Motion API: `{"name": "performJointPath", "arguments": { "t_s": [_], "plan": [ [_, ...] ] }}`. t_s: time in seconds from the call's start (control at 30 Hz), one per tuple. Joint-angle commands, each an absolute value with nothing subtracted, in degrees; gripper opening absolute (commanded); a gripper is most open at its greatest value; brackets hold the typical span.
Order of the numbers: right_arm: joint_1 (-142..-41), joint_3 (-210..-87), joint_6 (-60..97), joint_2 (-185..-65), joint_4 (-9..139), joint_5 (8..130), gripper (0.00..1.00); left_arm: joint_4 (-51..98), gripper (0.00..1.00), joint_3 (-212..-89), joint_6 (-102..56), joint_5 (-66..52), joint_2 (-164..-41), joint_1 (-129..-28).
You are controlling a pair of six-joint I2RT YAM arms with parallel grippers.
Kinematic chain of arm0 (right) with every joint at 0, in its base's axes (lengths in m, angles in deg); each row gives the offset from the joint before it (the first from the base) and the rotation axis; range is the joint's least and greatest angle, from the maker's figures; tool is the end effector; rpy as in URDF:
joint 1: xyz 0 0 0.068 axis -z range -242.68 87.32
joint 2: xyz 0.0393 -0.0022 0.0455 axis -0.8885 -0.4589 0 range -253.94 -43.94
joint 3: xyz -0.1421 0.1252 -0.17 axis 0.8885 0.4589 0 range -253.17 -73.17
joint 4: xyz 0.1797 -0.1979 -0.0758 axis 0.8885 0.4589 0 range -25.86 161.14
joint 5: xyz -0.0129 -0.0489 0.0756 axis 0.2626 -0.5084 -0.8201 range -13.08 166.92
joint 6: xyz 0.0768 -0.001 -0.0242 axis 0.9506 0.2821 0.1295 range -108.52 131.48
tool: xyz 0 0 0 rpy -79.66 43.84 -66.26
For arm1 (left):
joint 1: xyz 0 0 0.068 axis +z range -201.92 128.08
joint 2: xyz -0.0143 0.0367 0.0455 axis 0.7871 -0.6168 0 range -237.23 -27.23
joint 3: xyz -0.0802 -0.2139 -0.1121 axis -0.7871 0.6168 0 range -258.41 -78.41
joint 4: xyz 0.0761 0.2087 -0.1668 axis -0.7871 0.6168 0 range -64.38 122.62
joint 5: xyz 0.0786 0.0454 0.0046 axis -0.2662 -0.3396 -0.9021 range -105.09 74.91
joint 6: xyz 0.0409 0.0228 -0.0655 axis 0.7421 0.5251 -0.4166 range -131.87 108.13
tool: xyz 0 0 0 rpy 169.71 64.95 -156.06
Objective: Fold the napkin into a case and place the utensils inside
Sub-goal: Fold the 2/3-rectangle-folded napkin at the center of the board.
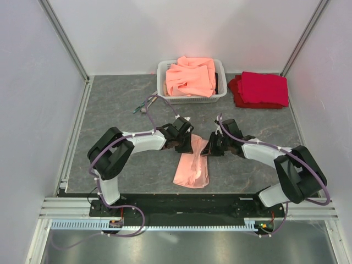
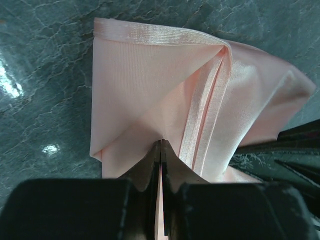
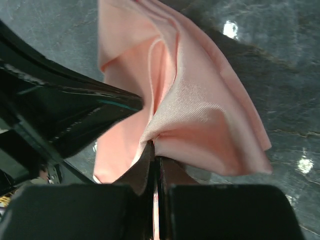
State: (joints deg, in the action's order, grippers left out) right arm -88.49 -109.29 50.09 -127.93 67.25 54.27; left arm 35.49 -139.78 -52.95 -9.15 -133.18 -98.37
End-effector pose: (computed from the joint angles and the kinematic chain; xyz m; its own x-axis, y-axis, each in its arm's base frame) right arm 0.2601 0.1556 0.0954 -0.9335 0.1882 -0.3053 -0.0482 0.7778 0.6267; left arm 0.2701 -0.2946 0.0911 -0.9235 0.0229 -0.3830 0.2064 0.8711 -0.4456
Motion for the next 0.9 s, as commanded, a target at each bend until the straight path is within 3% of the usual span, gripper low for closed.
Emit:
{"name": "performJointPath", "arguments": {
  "t_s": [0.0,0.53,0.87],
  "plan": [
    [-90.8,-114.4,52.4,-126.2,72.1,59.6,0.00,34.2,0.07,-141.1,-55.2,-5.5,-135.8,-98.5],
    [-90.8,-115.4,49.0,-122.6,82.2,67.0,0.00,34.1,0.07,-139.8,-55.6,-5.0,-127.2,-98.7],
    [-90.8,-117.0,48.8,-122.2,83.3,67.2,0.00,32.7,0.06,-144.1,-58.1,-1.5,-136.4,-99.2]
  ]
}}
